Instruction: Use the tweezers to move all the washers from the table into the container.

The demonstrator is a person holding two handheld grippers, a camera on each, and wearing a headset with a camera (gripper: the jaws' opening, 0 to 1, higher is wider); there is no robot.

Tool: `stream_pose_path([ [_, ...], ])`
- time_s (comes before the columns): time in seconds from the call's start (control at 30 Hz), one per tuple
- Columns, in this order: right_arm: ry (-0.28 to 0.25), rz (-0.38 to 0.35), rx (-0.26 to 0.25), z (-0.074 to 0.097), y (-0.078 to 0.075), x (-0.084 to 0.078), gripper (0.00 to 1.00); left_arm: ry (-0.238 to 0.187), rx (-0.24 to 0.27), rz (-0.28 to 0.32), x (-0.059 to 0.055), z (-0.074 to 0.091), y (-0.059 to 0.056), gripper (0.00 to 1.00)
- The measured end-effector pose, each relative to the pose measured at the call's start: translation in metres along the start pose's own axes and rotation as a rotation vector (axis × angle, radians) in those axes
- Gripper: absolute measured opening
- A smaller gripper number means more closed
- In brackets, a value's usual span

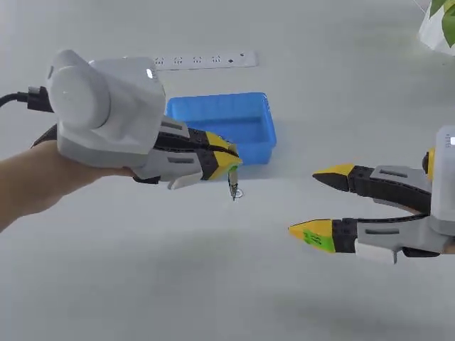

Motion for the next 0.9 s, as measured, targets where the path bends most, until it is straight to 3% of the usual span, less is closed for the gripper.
stream_pose_path([
  [0.17,0.036,0.044,-0.013,-0.005,0.002,-0.005,0.6,0.006,-0.002,0.0,-0.002,-0.005,0.003,0.06],
  [0.3,0.029,0.031,-0.023,-0.005,0.002,-0.007,0.64,0.001,-0.008,0.002,-0.002,-0.008,0.004,0.06],
  [0.37,0.021,0.021,-0.028,-0.004,0.002,-0.007,0.64,-0.022,-0.006,0.005,0.001,-0.009,0.006,0.06],
  [0.7,0.02,0.0,-0.053,-0.002,0.002,-0.013,0.63,-0.007,-0.01,0.0,-0.003,-0.013,0.009,0.06],
  [0.9,0.002,-0.013,-0.068,0.001,-0.001,-0.01,0.63,0.003,-0.014,0.0,-0.003,-0.015,0.005,0.06],
])
Point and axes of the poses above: the centre of the closed fingertips' face, and the gripper's own axes: z roughly backward along the fingers, y roughly to its left, x roughly out of its top, the point moved 5 cm from there along z, roughly backward along the fingers, and after that the axes turned 2 degrees about x, right-handed, at the moved point
